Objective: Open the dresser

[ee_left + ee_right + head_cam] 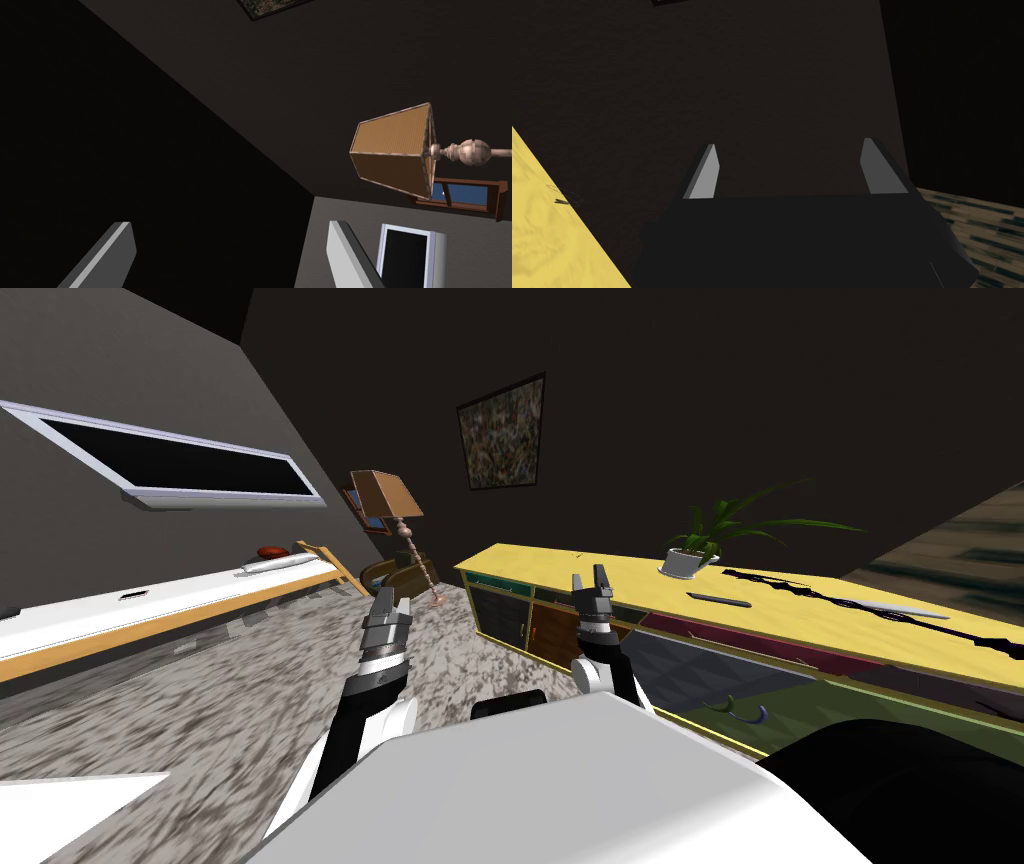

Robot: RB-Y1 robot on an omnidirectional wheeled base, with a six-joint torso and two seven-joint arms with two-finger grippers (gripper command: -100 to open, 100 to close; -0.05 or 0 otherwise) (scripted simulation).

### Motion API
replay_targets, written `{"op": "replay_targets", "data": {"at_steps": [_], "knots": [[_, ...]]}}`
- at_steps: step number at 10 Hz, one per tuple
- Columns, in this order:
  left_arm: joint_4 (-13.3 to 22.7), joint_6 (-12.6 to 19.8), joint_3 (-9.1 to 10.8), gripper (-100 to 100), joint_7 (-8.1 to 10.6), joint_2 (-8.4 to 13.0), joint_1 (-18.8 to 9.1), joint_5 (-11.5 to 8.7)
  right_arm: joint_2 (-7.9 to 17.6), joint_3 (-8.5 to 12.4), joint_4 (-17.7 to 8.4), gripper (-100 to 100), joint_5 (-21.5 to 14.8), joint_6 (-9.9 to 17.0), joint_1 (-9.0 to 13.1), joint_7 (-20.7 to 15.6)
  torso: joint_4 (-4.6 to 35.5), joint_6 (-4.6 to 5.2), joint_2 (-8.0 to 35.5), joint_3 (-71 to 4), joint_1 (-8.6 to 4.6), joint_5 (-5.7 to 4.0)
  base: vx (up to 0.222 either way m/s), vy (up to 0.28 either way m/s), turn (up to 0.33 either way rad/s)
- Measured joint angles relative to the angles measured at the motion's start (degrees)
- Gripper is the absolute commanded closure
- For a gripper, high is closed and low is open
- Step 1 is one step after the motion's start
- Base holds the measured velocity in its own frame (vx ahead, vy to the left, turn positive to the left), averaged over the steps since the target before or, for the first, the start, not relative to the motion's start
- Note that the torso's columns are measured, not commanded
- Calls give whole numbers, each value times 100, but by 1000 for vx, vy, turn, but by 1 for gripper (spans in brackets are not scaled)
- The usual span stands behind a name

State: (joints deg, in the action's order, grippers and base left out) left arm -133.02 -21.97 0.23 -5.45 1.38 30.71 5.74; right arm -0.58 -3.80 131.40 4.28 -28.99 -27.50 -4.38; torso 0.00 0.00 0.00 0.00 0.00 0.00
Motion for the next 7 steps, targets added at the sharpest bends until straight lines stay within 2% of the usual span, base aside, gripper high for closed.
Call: {"op": "replay_targets", "data": {"at_steps": [2, 7], "knots": [[0, 0, 0, 0, 0, 0, 0, 0, 0, 0, 0, 0, 0, 0, 0, 0, 600, 0, 597, -1200, 0, 0, 0, 0, 0], [-1, -1, 0, 0, 0, 0, 0, 0, 0, 0, 2, 0, 0, 0, 0, 0, 2691, 0, 2693, -5381, 0, 0, 0, 0, 0]]}}
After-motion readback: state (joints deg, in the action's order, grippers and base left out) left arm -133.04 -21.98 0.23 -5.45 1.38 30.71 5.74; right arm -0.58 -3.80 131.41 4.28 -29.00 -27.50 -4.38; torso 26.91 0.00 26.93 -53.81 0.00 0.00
